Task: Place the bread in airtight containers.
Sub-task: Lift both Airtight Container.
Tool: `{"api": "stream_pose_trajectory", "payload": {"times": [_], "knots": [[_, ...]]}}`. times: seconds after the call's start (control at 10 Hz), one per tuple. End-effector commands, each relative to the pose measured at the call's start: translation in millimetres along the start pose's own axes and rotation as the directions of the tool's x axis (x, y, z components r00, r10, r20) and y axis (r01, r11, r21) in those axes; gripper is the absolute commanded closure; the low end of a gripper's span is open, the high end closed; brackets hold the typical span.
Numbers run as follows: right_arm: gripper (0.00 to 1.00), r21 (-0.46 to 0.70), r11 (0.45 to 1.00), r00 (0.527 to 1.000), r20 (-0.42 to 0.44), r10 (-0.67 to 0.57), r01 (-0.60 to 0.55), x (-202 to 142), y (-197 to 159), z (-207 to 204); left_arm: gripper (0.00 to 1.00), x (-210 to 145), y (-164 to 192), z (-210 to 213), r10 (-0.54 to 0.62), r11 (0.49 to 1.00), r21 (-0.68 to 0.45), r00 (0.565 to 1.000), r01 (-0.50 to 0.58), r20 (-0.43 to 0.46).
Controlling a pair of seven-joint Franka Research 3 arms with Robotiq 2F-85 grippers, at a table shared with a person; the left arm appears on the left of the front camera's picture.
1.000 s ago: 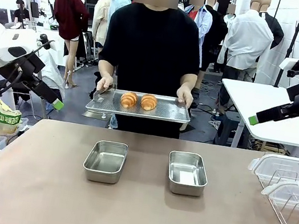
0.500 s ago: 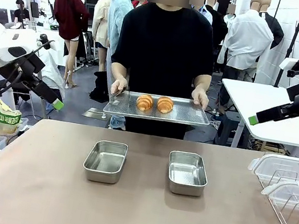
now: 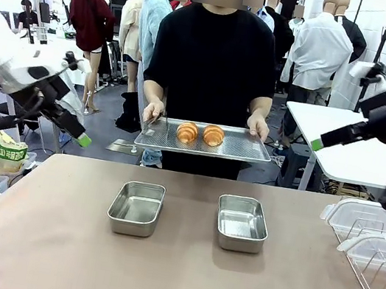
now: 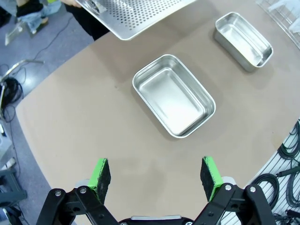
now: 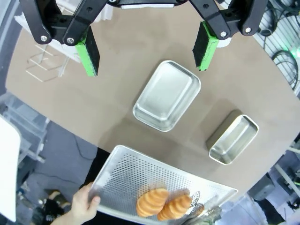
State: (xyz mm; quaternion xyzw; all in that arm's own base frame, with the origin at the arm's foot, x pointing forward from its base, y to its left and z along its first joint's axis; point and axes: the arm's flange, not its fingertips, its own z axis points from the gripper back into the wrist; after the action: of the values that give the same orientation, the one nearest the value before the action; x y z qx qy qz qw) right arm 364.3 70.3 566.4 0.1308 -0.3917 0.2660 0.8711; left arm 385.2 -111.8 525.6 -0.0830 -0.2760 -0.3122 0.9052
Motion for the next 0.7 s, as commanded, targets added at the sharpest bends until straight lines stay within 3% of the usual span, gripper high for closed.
{"api": "stream_pose_trajectory", "payload": {"times": [0.0, 0.1, 0.3, 0.6], "knots": [[0.00, -0.013, 0.993, 0.985, -0.122, -0.120, 0.120, 29.0, -1.0, -50.2, 0.00, 25.9, -1.5, -24.8, 0.126, 0.992, 0.016, 0.990, -0.125, -0.062], [0.00, -0.009, 0.992, 0.974, -0.185, -0.127, 0.127, 35.5, -0.2, -76.5, 0.00, 30.8, -0.6, -39.0, 0.152, 0.988, 0.021, 0.984, -0.151, -0.089], [0.00, -0.012, 0.976, 0.901, -0.382, -0.206, 0.218, 35.1, 5.9, -141.7, 0.00, 40.4, -0.1, -75.0, 0.230, 0.973, 0.077, 0.959, -0.220, -0.167], [0.00, -0.059, 0.959, 0.799, -0.541, -0.264, 0.277, 16.7, 20.9, -204.5, 0.00, 42.2, 10.4, -127.6, 0.331, 0.940, 0.169, 0.909, -0.296, -0.252]]}}
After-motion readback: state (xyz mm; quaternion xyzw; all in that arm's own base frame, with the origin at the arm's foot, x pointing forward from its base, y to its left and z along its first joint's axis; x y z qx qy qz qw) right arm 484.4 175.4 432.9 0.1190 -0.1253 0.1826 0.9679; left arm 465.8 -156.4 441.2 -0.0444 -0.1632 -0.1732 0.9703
